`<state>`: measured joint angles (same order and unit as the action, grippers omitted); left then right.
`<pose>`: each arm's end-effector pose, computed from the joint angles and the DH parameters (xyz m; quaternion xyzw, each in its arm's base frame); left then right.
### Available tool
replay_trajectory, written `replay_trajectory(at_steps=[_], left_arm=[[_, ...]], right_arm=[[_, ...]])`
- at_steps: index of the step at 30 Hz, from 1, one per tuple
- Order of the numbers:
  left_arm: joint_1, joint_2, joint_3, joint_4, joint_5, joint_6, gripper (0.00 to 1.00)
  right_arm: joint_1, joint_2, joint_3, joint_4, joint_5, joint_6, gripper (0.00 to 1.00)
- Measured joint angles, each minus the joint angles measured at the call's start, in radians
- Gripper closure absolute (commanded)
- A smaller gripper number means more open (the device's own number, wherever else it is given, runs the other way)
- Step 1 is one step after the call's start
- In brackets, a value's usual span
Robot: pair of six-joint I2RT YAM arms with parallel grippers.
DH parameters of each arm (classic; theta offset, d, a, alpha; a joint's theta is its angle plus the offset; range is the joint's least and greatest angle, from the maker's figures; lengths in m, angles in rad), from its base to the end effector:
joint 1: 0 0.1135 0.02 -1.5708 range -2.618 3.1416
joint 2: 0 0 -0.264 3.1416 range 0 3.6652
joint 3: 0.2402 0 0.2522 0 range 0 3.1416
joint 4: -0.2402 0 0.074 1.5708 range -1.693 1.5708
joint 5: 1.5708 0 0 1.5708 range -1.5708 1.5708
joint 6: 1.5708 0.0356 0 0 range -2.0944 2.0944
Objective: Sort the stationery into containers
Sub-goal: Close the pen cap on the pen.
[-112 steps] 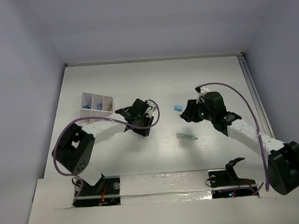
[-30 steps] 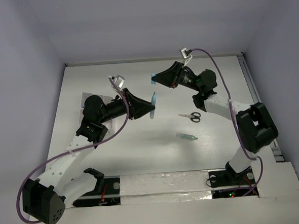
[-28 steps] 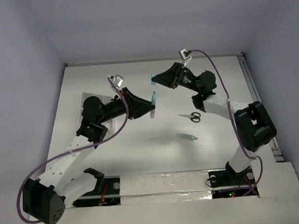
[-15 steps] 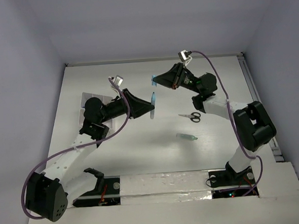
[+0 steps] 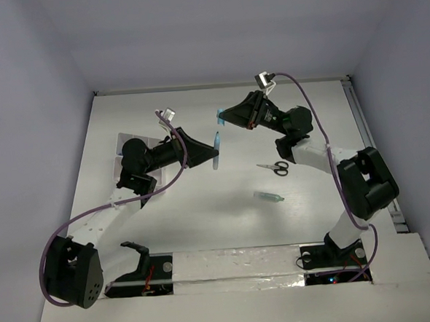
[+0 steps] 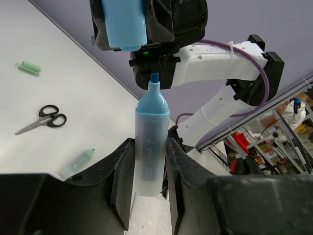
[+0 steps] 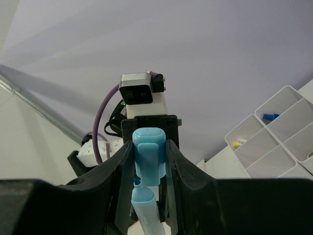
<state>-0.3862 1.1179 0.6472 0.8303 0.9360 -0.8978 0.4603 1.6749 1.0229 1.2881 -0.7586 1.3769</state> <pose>0.2106 -0.1166 0.3267 0.2303 0.5853 -0.6450 0.4339 0.3106 0.1814 0.3344 -0.1113 0.5216 0.7603 0.3708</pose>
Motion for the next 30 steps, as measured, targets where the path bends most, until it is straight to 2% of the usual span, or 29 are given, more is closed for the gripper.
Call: replay_trajectory(at_steps=[10,30], left_arm=[[0.002,0.000,0.000,0.019,0.007,-0.010,1.00],[0.008,0.007,-0.017,0.061,0.010,-0.038,1.00]], right_arm=[[0.053,0.000,0.000,0.000,-0.014,-0.004,0.77],[0.058,-0.029,-0.011,0.002,-0.028,-0.053,0.76]])
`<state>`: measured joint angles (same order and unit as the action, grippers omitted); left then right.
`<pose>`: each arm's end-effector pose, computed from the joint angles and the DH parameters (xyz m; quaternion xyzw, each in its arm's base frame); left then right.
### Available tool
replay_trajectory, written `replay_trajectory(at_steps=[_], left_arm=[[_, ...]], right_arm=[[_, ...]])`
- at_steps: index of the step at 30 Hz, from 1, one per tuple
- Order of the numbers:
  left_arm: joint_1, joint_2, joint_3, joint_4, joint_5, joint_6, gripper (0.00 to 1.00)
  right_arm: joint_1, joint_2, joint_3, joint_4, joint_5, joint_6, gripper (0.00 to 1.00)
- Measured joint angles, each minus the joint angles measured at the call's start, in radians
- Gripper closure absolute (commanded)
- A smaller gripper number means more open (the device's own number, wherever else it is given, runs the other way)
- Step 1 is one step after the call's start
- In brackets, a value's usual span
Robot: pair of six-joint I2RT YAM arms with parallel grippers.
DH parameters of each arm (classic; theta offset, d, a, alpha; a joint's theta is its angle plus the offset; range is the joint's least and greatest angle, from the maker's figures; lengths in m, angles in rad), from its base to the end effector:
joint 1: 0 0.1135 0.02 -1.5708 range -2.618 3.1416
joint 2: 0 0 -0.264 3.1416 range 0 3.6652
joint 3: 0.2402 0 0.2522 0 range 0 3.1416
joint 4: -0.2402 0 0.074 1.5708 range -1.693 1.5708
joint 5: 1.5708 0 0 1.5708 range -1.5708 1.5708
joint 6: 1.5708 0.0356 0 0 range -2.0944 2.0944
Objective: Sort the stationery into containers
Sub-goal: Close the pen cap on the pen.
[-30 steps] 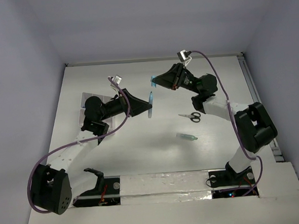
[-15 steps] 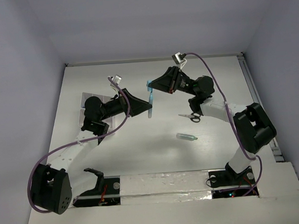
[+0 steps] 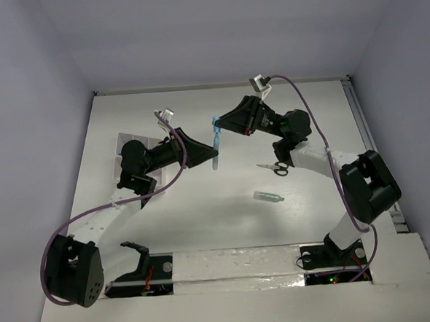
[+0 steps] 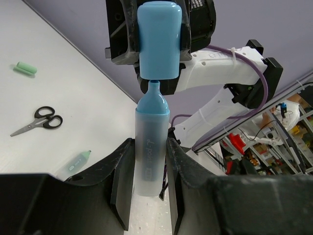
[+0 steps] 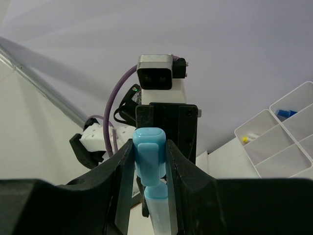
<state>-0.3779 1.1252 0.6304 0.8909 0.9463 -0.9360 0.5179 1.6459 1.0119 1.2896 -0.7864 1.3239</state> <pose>0.2103 -0.1146 0.3248 0.2288 0.5787 -0.6525 0.4325 0.2928 0.1958 0.3404 -0.1561 0.5102 0.7622 0.3667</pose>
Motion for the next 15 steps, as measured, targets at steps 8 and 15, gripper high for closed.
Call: replay_trajectory(at_steps=[8,15], left_arm=[[0.014,0.000,-0.001,0.038,0.000,-0.026,1.00],[0.016,0.007,-0.003,0.080,0.018,-0.064,1.00]], right_arm=[[0.001,-0.006,-0.013,0.002,-0.008,-0.004,0.76],[0.012,-0.006,-0.020,0.005,-0.007,-0.007,0.76]])
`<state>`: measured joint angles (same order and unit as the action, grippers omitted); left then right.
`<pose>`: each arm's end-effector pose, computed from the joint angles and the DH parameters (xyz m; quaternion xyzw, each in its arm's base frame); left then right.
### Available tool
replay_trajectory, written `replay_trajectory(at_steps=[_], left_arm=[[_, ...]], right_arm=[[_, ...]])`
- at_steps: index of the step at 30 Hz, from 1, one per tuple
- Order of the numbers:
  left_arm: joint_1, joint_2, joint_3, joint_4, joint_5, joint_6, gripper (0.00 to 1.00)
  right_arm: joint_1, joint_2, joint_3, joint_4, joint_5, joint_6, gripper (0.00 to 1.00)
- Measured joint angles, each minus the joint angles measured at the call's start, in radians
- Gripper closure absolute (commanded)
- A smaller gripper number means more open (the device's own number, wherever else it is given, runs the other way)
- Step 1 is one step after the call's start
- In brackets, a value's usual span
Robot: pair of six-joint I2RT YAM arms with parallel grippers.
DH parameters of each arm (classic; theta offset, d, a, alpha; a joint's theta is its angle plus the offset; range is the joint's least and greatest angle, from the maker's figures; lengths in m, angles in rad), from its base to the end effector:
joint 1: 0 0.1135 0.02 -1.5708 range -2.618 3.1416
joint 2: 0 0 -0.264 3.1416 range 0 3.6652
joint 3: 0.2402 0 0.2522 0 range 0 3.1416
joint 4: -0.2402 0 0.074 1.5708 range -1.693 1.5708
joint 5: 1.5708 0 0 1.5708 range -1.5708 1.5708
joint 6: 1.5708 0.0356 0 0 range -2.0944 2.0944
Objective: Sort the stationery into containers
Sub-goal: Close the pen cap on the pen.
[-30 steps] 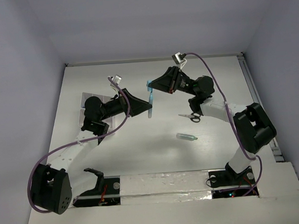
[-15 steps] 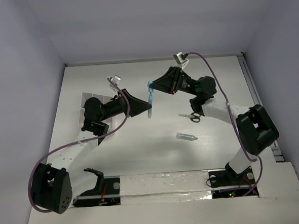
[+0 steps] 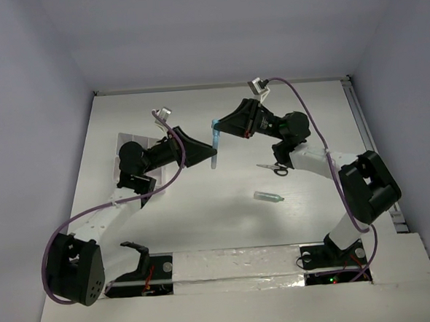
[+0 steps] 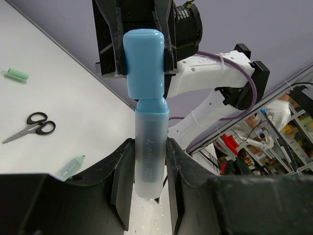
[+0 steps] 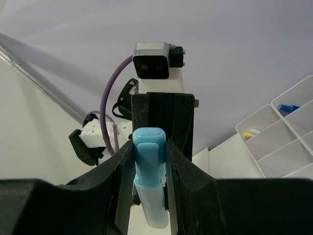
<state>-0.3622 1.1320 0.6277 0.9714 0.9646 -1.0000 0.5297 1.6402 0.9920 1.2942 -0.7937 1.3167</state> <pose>0.2098 -0.1108 0.3291 0.2294 0.5649 -0.6639 0.4330 0.2882 0.1982 0.3364 -0.1617 0.5126 0.7623 0.3604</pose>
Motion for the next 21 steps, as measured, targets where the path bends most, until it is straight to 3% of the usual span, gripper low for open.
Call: replay_trajectory(at_steps=[21], left_arm=[[-0.002,0.016,-0.063,0.167,-0.018,-0.132,1.00]], right_arm=[[0.047,-0.062,-0.100,0.016,0.060,-0.069,0.76]])
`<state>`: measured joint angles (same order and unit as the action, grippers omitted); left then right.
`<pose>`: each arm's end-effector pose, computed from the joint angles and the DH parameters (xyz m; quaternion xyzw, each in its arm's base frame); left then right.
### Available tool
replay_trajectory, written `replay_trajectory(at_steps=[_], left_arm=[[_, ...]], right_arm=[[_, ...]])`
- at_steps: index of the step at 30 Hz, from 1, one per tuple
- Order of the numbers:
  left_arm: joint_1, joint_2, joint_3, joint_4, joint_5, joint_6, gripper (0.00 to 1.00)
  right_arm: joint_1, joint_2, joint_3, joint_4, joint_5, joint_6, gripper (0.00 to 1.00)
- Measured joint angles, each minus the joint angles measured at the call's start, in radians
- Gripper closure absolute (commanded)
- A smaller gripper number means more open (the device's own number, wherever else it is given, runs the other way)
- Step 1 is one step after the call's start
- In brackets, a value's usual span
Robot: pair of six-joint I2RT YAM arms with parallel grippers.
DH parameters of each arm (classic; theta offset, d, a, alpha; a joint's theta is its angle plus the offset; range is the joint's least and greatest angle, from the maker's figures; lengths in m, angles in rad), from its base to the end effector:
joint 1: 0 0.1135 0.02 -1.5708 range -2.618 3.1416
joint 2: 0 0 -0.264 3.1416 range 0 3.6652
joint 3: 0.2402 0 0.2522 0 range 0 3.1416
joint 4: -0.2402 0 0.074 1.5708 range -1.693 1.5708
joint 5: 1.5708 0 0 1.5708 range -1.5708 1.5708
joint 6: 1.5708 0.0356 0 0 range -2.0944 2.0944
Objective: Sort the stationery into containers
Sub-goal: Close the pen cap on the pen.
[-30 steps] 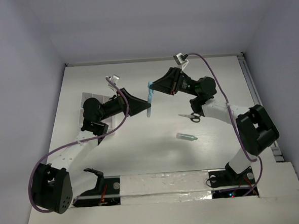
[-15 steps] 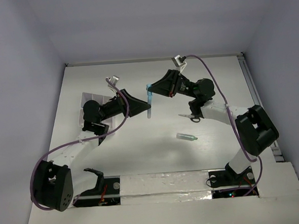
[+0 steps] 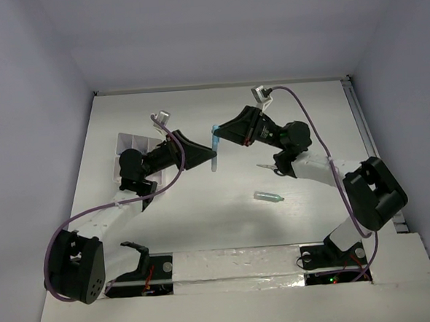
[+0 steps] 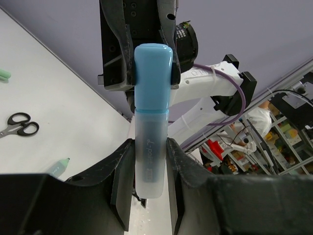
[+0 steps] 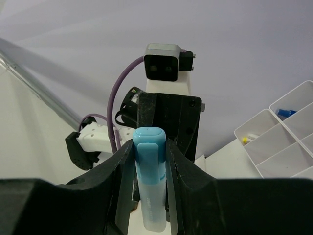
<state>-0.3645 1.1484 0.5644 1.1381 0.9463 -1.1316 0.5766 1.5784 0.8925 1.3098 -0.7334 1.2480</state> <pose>0.2044 -0.1089 0.3192 0.2070 0.5507 -0.6915 0.4191 0.2646 0.2005 0.3275 -0.1611 0.5070 0.7572 0.3791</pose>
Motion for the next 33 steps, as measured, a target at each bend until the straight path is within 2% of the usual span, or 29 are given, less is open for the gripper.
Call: replay_trajectory(at_steps=[15,24,28,33], left_arm=[[-0.003,0.000,0.000,0.040,0.022,-0.037,1.00],[0.010,0.000,0.054,0.025,0.072,-0.032,1.00],[0.030,0.000,0.085,-0.002,0.107,-0.029,1.00],[0.056,-0.004,0.127,-0.049,0.150,-0.025,1.00]], right_arm=[[0.014,-0.060,-0.053,0.008,0.021,-0.066,0.81],[0.051,-0.093,-0.071,0.046,0.093,-0.191,0.91],[0.061,-0.098,-0.084,0.072,0.125,-0.226,1.00],[0.075,-0.098,-0.091,0.097,0.156,-0.269,1.00]])
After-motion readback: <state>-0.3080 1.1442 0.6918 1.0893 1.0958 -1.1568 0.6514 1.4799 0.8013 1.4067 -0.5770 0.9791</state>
